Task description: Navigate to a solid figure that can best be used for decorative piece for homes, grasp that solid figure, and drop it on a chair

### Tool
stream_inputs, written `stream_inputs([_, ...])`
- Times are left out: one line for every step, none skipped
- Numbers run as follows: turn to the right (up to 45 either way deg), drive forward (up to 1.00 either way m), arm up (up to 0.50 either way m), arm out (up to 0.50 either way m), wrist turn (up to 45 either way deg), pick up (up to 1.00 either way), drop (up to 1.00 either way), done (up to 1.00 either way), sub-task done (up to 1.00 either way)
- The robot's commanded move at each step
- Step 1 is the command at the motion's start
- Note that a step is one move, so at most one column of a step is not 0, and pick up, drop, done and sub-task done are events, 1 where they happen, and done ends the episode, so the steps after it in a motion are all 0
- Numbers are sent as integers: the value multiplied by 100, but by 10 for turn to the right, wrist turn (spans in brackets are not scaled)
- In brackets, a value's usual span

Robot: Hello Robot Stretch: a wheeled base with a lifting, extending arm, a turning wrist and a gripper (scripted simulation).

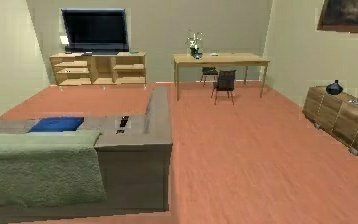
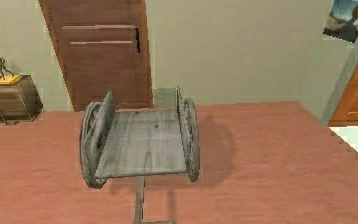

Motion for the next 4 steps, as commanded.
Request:
stream_inputs([300,0,0,0,0,0,0,0,0])
stream_inputs([0,70,0,0,0,0,0,0,0])
stream_inputs([210,0,0,0,0,0,0,0,0])
stream_inputs([0,50,0,0,0,0,0,0,0])
